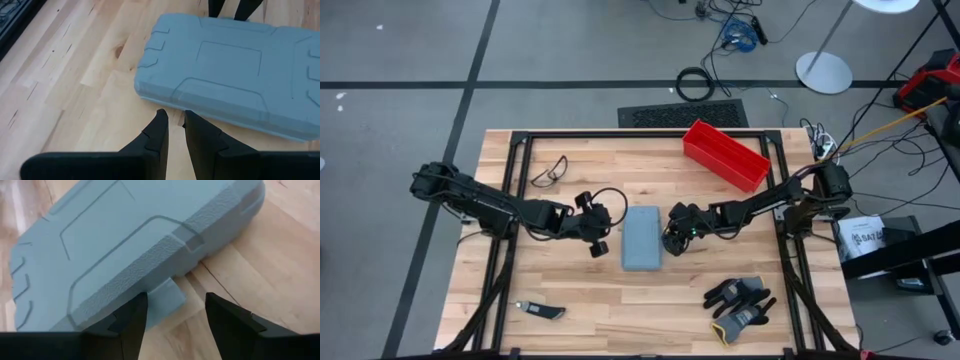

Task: Prefit tool cases
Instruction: Open the toolbox

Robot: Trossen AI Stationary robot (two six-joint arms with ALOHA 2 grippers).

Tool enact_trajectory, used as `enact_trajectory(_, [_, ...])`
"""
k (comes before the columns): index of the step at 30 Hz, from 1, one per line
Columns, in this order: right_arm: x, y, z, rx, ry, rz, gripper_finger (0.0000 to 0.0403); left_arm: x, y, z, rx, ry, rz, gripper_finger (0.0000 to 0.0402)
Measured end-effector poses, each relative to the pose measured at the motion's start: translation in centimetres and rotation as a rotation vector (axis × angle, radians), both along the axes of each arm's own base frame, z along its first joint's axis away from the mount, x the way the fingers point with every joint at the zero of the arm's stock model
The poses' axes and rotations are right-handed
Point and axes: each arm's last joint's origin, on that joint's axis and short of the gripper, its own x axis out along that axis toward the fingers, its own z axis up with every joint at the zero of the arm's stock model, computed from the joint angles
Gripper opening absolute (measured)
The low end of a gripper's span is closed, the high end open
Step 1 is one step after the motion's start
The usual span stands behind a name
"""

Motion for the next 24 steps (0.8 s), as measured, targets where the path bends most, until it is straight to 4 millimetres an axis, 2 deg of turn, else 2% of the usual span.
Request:
enact_trajectory(4, [0.0,0.0,0.1,0.009,-0.010,0.015,0.0155,0.0,0.0,0.0,0.000,0.000,0.000,0.0068])
enact_trajectory(6, [0.1,0.0,0.2,0.018,-0.018,0.037,0.0119,0.0,0.0,0.0,0.000,0.000,0.000,0.0068])
enact_trajectory(9, [0.2,-0.1,0.3,0.005,-0.033,0.057,0.0043,0.0,0.0,0.0,0.000,0.000,0.000,0.0068])
enact_trajectory(11, [0.4,0.0,0.5,-0.010,-0.063,0.081,0.0013,0.0,0.0,0.0,0.000,-0.001,0.000,0.0068])
enact_trajectory(17, [0.6,0.2,1.4,0.027,-0.127,0.132,0.0002,0.0,0.0,0.0,-0.001,-0.001,0.001,0.0068])
enact_trajectory(24, [0.5,0.2,1.4,0.021,-0.110,0.127,0.0006,0.0,0.0,0.0,-0.004,0.000,0.004,0.0068])
